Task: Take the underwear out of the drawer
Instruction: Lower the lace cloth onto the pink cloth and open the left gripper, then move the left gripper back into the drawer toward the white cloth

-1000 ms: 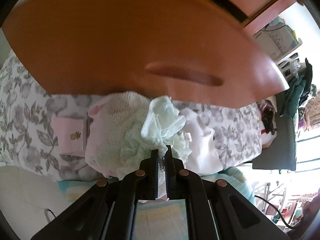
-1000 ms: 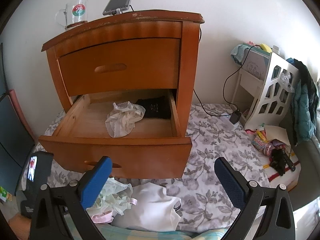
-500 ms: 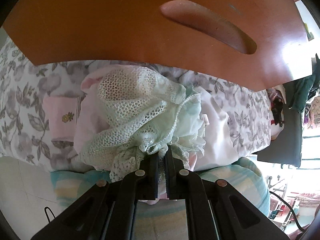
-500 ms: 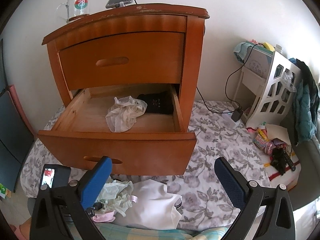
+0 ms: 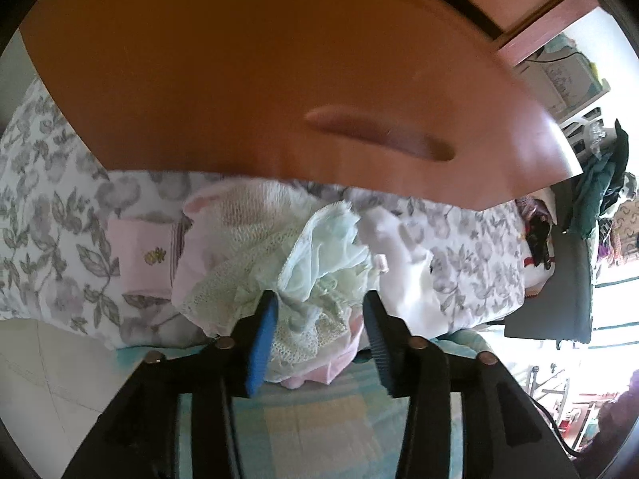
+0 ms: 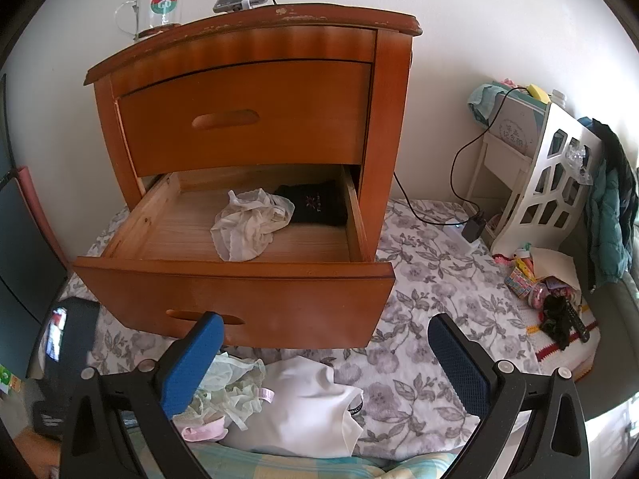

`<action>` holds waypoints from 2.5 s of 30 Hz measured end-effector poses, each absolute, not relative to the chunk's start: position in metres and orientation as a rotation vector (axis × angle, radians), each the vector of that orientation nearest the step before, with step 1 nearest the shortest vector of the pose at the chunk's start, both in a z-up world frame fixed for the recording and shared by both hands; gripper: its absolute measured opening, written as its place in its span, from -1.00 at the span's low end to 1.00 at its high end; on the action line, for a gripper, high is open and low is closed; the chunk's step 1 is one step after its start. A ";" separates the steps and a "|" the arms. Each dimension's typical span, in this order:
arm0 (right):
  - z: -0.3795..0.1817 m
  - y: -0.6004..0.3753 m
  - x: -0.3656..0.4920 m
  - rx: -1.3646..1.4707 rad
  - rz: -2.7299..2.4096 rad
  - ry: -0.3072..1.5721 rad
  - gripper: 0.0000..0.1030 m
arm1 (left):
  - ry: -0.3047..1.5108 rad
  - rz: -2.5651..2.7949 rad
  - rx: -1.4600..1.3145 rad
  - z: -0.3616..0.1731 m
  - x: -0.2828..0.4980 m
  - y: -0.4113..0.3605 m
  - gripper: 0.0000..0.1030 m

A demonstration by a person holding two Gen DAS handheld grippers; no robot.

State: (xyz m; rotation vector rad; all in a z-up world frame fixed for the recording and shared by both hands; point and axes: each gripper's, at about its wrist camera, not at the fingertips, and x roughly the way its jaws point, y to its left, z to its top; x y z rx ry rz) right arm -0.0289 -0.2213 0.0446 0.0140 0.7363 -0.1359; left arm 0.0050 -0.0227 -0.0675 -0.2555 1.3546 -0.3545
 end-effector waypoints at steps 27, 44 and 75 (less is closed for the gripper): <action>0.041 -0.219 -0.030 0.010 -0.134 0.744 1.00 | 1.029 -0.253 -0.245 0.026 0.001 0.018 0.75; 0.030 -0.235 0.009 0.003 -0.162 0.770 1.00 | 0.867 -0.193 -0.262 0.066 0.032 0.046 0.79; -0.011 -0.266 0.110 -0.010 -0.229 0.821 1.00 | 0.931 -0.286 -0.187 0.018 0.132 0.024 0.79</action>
